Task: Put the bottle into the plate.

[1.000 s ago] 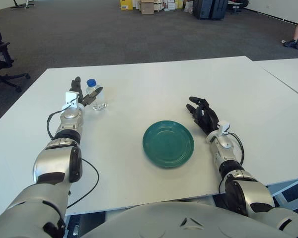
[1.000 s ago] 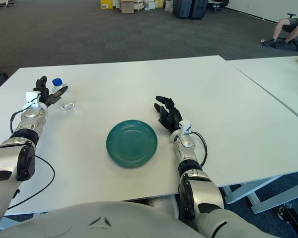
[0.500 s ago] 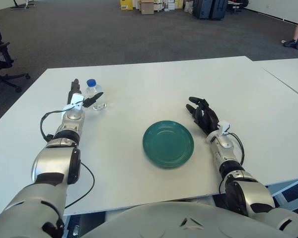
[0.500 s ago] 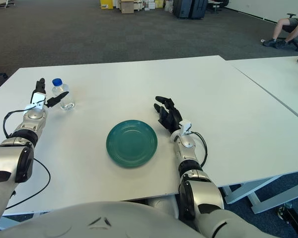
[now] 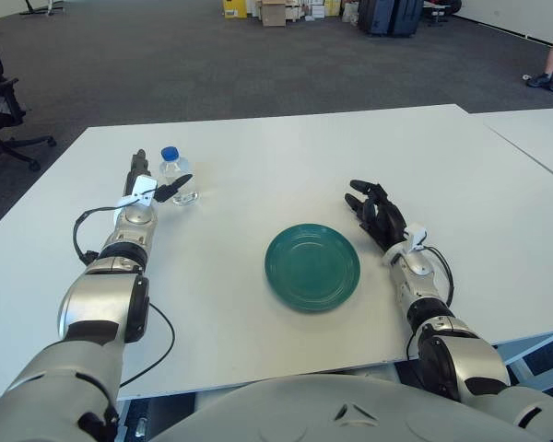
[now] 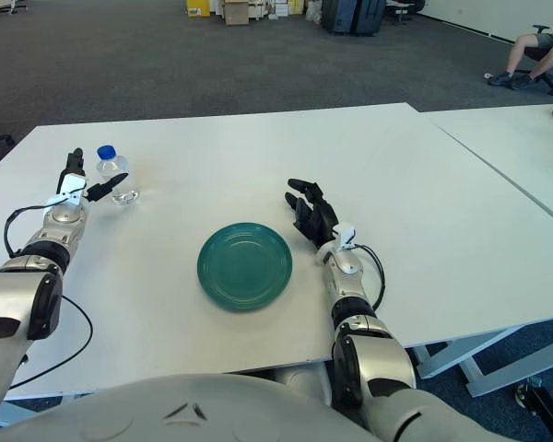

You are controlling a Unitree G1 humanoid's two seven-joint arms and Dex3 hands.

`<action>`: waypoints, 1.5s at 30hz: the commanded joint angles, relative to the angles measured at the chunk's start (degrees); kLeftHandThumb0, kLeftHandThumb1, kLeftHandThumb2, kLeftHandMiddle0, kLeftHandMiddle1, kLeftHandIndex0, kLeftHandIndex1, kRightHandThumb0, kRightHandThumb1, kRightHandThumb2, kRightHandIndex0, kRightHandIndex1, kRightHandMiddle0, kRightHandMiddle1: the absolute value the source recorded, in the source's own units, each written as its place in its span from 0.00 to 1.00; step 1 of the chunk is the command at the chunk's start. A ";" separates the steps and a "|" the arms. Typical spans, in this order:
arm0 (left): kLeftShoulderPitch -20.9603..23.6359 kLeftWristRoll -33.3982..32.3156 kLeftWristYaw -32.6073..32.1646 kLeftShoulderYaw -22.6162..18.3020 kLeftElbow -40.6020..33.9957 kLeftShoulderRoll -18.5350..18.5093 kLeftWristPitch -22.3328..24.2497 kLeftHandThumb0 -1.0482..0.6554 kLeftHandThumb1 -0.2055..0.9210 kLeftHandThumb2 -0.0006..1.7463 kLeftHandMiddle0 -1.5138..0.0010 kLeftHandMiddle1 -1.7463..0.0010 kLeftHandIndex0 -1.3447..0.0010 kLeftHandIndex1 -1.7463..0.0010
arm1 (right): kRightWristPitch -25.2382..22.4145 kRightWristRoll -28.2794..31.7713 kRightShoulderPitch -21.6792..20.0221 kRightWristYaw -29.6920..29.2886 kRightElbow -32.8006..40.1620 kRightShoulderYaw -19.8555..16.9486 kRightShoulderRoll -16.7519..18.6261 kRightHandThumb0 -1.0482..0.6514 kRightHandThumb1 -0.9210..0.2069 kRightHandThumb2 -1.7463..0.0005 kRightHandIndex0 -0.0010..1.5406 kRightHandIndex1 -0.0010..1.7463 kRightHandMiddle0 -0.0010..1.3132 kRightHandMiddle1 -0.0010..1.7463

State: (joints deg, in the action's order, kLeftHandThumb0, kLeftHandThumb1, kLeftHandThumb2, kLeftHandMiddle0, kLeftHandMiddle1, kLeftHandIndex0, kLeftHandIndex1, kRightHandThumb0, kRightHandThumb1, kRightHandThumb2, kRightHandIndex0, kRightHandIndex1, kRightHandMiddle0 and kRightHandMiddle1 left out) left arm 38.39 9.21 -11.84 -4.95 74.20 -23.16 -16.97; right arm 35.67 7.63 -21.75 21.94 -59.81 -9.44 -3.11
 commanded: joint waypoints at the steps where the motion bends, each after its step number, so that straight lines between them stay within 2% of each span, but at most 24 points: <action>1: 1.43 -0.18 0.28 -0.14 0.13 -0.22 0.32 0.02 0.93 0.01 0.92 1.00 1.00 0.85 | -1.51 0.18 1.66 -0.22 -1.24 -0.28 -0.44 0.27 0.00 0.54 0.21 0.01 0.00 0.52; 25: 3.23 0.60 -0.38 0.69 0.89 3.02 1.16 0.04 0.91 0.01 0.87 0.98 1.00 0.80 | -1.49 -0.06 2.25 -0.97 -0.34 -0.10 -0.39 0.26 0.00 0.55 0.21 0.00 0.00 0.54; 45: 5.09 1.16 -0.90 1.74 1.05 5.18 2.08 0.03 0.93 0.01 0.87 0.99 1.00 0.83 | -0.66 0.37 3.42 -1.00 1.29 -0.11 0.24 0.26 0.00 0.55 0.20 0.00 0.00 0.53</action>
State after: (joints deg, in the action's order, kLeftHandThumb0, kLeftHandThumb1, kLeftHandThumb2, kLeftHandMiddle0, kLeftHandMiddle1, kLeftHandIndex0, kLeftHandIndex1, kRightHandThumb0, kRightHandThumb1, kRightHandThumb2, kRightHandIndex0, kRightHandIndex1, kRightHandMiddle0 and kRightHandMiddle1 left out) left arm 41.34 9.76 -12.29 -3.61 75.02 -18.27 -15.20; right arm 35.80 7.64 -20.43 21.25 -57.79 -9.32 -3.09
